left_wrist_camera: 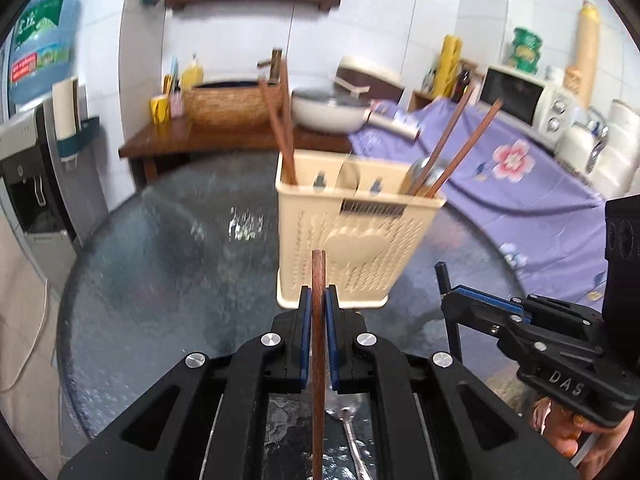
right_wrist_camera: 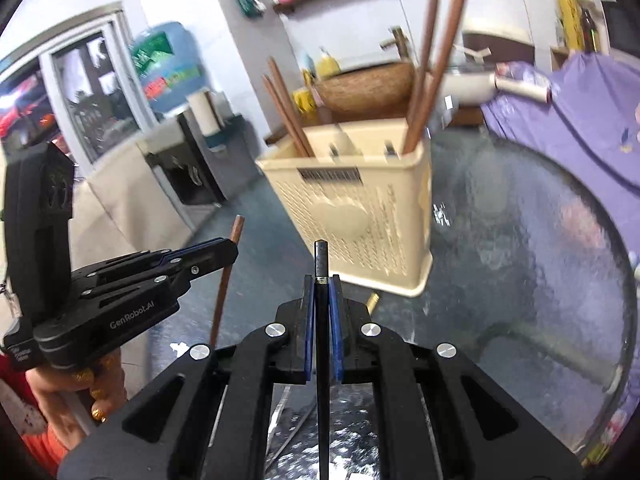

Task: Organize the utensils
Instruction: 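Lift both chopsticks and carry them over the cream holder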

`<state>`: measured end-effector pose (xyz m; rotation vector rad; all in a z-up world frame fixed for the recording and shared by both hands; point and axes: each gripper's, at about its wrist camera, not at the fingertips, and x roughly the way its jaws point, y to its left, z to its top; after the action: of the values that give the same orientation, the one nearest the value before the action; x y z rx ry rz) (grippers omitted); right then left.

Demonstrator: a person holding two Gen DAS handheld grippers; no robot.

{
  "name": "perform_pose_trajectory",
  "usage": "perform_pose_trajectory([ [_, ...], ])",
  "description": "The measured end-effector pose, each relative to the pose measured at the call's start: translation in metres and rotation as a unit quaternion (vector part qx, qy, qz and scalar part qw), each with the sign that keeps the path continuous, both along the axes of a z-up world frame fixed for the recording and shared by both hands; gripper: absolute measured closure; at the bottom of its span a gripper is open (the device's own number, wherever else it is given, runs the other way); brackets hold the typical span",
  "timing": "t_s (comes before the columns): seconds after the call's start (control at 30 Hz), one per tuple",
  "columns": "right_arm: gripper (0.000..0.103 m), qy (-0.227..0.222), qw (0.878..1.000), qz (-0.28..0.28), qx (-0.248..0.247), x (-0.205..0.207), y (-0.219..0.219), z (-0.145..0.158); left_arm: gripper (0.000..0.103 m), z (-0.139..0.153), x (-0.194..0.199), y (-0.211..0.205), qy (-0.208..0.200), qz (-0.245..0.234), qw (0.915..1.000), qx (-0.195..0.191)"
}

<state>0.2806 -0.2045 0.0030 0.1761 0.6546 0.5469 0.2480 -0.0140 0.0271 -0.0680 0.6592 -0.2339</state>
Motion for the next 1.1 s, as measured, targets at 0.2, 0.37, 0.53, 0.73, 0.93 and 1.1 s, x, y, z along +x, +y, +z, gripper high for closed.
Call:
perform_pose_trajectory([
  [0.2,0.095,-0.029,0.999,0.025,0.009,-0.026,-0.010,0.039,0.096,0.030,-0.024,0.003,-0.030,-0.013,0.9995,-0.007],
  [0.37,0.095,-0.036,0.998,0.042,0.002,-0.042,-0.015,0.050,0.096,0.042,-0.041,0.006,-0.037,-0.034,0.9986,-0.018],
  [0.53,0.095,-0.043,0.997,0.054,-0.015,-0.047,-0.011,0.054,0.096,0.048,-0.050,0.008,-0.044,-0.044,0.9979,-0.016],
  [0.73,0.095,-0.054,0.997,0.060,-0.013,-0.052,-0.011,0.065,0.096,0.060,-0.058,0.010,-0.053,-0.055,0.9968,-0.021],
  [0.93,0.095,-0.066,0.996,0.056,-0.009,-0.047,-0.013,0.081,0.096,0.074,-0.060,0.011,-0.067,-0.060,0.9957,-0.021],
  [1.1,0.095,-0.081,0.995,0.052,-0.024,-0.039,-0.010,0.100,0.096,0.091,-0.053,0.005,-0.078,-0.065,0.9947,-0.014],
])
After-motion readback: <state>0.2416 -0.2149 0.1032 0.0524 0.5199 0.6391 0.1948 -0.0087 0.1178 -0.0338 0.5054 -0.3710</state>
